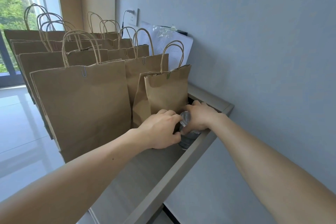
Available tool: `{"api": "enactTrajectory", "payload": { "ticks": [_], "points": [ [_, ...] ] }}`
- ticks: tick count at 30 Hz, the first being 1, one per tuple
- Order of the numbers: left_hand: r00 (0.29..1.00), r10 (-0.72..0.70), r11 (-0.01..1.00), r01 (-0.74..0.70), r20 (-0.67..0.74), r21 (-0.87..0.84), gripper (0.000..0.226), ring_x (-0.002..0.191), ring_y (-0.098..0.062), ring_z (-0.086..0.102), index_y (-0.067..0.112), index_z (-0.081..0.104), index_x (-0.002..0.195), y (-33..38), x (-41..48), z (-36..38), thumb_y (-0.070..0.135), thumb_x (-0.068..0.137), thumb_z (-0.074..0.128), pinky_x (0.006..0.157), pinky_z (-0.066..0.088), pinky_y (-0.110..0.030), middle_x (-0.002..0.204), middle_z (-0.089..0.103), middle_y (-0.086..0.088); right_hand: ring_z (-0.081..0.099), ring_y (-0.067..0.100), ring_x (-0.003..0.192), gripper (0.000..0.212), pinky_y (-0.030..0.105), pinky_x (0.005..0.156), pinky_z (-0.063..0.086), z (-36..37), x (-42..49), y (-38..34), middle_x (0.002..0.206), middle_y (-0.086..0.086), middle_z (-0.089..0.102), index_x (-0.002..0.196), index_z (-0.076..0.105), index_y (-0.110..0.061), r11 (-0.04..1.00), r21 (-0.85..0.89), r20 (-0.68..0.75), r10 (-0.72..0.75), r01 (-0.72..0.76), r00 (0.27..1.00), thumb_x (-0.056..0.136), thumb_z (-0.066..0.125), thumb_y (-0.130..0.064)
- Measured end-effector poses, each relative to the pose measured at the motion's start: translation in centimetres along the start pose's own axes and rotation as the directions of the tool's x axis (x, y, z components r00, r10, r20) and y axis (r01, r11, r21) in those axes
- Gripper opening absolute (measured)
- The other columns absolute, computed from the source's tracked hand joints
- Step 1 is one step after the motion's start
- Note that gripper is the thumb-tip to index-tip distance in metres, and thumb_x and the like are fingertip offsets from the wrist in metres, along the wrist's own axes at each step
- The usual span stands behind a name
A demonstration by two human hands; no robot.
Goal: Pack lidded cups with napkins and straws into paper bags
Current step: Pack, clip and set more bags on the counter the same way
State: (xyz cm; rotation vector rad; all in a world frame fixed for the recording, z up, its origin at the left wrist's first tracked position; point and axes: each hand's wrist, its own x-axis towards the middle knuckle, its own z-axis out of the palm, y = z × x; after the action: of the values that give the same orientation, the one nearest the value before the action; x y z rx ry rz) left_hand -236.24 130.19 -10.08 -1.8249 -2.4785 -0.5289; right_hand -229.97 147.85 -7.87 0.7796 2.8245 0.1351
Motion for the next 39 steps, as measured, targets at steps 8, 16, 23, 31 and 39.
{"api": "enactTrajectory", "payload": {
  "ticks": [8, 16, 23, 31, 39],
  "points": [
    [1.0, -0.006, 1.0, 0.006, 0.023, -0.012, 0.047, 0.125, -0.023, 0.043, 0.022, 0.052, 0.134, -0.3, -0.7, -0.1, 0.038, 0.09, 0.054, 0.098, 0.045, -0.041, 0.131, 0.053, 0.0, 0.054, 0.026, 0.114, 0.118, 0.042, 0.088, 0.054, 0.0, 0.4, 0.6, 0.138, 0.001, 0.045, 0.146, 0.034, -0.037, 0.972, 0.233, 0.065, 0.023, -0.038, 0.998, 0.039, 0.076, -0.066],
    [0.999, 0.009, 1.0, -0.009, -0.033, 0.009, 0.055, 0.129, -0.021, 0.04, 0.025, 0.046, 0.142, 0.0, -0.1, -2.0, 0.042, 0.091, 0.054, 0.094, 0.041, -0.033, 0.14, 0.049, 0.002, 0.052, 0.029, 0.119, 0.098, 0.034, 0.083, 0.04, -6.3, -3.0, 3.0, 0.137, 0.005, 0.044, 0.143, 0.037, -0.039, 0.91, 0.411, -0.363, 0.22, -0.056, 0.906, 0.056, 0.075, -0.062],
    [0.992, 0.114, 0.993, -0.116, -0.058, -0.026, 0.053, 0.132, -0.019, 0.037, 0.025, 0.046, 0.142, 5.8, 1.8, -2.3, 0.043, 0.092, 0.053, 0.099, 0.039, -0.033, 0.141, 0.047, 0.004, 0.048, 0.02, 0.124, 0.089, 0.035, 0.087, 0.041, -8.5, -13.1, 9.7, 0.138, -0.001, 0.045, 0.141, 0.041, -0.04, 0.849, 0.523, -0.482, 0.361, -0.068, 0.799, 0.062, 0.076, -0.063],
    [0.962, 0.251, 0.968, -0.247, 0.11, -0.046, 0.055, 0.132, -0.022, 0.041, 0.025, 0.044, 0.143, 17.4, 1.7, 5.3, 0.044, 0.092, 0.054, 0.099, 0.039, -0.036, 0.142, 0.048, 0.001, 0.051, 0.02, 0.119, 0.092, 0.034, 0.084, 0.04, -0.2, -25.5, 16.9, 0.133, -0.004, 0.048, 0.139, 0.041, -0.044, 0.803, 0.519, -0.326, 0.502, -0.292, 0.801, 0.057, 0.073, -0.069],
    [0.848, 0.276, 0.961, -0.251, 0.453, -0.116, 0.06, 0.13, -0.024, 0.043, 0.023, 0.04, 0.146, 26.2, -3.9, 19.2, 0.042, 0.091, 0.055, 0.1, 0.041, -0.039, 0.145, 0.046, -0.001, 0.053, 0.022, 0.12, 0.098, 0.033, 0.081, 0.04, 15.0, -33.4, 20.9, 0.14, -0.003, 0.044, 0.143, 0.035, -0.043, 0.67, 0.532, 0.034, 0.595, -0.518, 0.803, 0.057, 0.073, -0.07]
  ]
}}
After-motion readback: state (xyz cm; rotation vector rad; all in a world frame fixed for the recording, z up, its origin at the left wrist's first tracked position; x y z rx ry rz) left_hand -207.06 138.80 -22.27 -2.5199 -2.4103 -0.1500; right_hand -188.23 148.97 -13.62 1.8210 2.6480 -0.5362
